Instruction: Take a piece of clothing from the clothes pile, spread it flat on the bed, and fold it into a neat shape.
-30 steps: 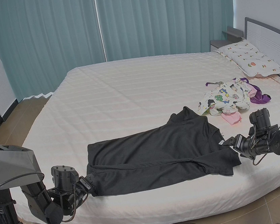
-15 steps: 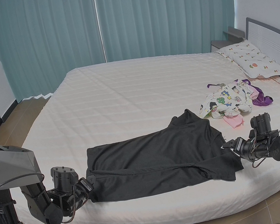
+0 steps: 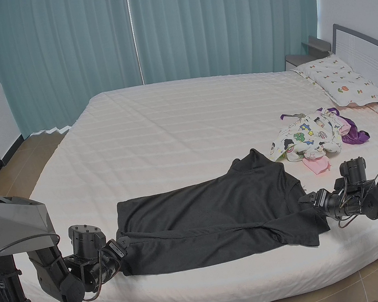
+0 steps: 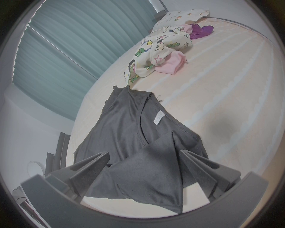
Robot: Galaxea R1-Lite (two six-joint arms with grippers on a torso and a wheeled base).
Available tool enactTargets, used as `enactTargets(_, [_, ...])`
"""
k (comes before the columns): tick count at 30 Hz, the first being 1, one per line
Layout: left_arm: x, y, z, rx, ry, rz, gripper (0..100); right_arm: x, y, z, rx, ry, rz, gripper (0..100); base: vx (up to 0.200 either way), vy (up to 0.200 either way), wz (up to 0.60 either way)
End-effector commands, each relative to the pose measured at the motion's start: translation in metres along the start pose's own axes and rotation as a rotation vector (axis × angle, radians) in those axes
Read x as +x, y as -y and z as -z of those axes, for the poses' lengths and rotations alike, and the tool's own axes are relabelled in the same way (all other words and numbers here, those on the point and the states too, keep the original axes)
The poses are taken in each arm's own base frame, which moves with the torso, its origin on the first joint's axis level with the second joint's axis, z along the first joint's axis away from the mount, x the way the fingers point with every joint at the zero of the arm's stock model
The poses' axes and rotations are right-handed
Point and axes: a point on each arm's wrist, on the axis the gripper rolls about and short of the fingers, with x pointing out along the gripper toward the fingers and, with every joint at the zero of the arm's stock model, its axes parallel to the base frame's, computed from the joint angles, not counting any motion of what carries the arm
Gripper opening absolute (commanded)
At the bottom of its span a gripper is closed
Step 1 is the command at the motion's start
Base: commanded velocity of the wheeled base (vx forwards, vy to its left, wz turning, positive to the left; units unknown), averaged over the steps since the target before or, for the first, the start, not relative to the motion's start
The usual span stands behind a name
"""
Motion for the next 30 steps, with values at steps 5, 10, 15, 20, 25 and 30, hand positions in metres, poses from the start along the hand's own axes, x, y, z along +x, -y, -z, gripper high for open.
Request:
enactTargets(5, [0.001,0.000,0.001,0.001,-0.006,0.004,100,0.014,0.017,0.004,0.029,-0.040,-0.026,100,0.000,0.000,0.00])
enactTargets(10, [0.001,0.000,0.001,0.001,-0.007,0.003,100,0.015,0.017,0.005,0.026,-0.046,-0.029,100,0.000,0.000,0.00])
enactTargets(15, [0.001,0.001,0.002,0.003,-0.010,0.004,100,0.018,0.018,0.004,0.030,-0.047,-0.029,100,0.000,0.000,0.00])
enactTargets(20, [0.001,0.000,0.002,0.004,-0.011,0.003,100,0.022,0.018,0.005,0.031,-0.053,-0.029,100,0.000,0.000,0.00])
enactTargets(25, [0.001,0.000,0.002,0.004,-0.011,0.003,100,0.026,0.018,0.006,0.029,-0.052,-0.033,100,0.000,0.000,0.00])
enactTargets(30, [0.001,0.000,0.002,0.004,-0.011,0.003,100,0.024,0.020,0.004,0.033,-0.039,-0.030,0,0.000,0.000,0.00])
